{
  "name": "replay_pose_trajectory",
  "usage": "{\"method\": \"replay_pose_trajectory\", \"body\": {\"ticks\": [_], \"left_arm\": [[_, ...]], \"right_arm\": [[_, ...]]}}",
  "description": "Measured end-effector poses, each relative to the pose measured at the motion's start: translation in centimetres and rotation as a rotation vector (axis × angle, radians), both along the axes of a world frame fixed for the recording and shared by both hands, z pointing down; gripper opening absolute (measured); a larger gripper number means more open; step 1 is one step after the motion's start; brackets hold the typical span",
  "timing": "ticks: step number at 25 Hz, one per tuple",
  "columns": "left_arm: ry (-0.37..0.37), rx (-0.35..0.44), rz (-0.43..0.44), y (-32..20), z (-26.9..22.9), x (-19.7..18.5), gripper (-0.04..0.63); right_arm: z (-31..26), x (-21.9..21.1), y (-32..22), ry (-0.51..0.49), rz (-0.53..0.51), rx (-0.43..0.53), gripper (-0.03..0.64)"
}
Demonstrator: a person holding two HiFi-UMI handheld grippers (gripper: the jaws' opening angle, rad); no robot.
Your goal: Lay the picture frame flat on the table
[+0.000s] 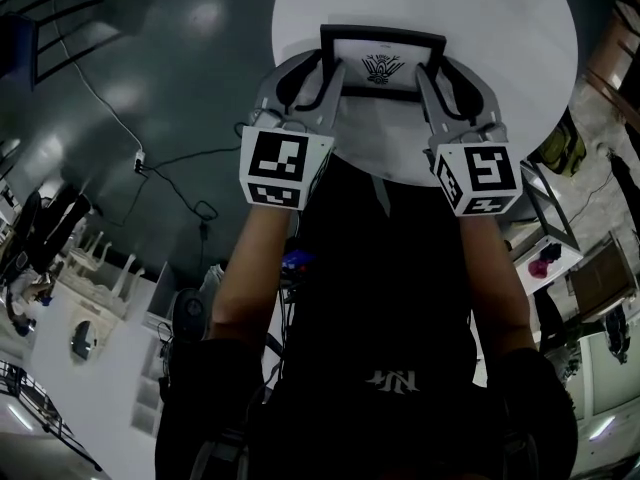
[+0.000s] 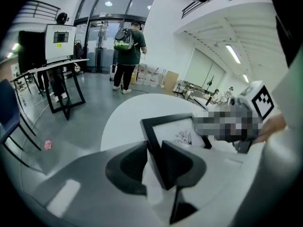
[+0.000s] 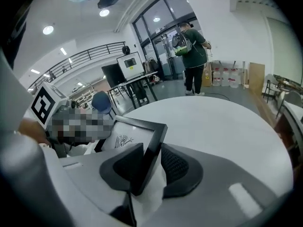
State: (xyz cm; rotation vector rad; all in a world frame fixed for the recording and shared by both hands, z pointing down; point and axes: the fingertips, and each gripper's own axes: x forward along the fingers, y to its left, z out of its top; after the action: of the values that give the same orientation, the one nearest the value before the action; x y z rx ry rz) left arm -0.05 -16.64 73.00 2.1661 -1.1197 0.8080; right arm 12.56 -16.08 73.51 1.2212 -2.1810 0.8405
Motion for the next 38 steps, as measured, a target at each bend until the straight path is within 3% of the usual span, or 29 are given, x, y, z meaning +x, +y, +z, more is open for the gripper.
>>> {"method": "replay_pose_trajectory", "body": {"ticks": [12,29,34,38], "left_arm": [[-0.101,0.012,-0.003,0.0,0.6,0.1,0.097],[-0.145,0.003,-0.006,-0.3,0.9,0.2,0.097],[-0.086,-0.019,-0.061,-1.2,-0.4,-0.2,0.147],[0.003,0.009,-0.080,-1.8,-5.4,0.0,0.143]], "right_arm": [[0.6,0.0,0.2,0.130,0.017,0.023,0.110],[0.9,0.1,-0.2,0.181,0.026,0.028,0.112],[-0.8,0.8,-1.2,0.177,0.021,0.041,0.147],[-5.8,1.1,-2.0,0.144,0.015,0.092,0.146]]}}
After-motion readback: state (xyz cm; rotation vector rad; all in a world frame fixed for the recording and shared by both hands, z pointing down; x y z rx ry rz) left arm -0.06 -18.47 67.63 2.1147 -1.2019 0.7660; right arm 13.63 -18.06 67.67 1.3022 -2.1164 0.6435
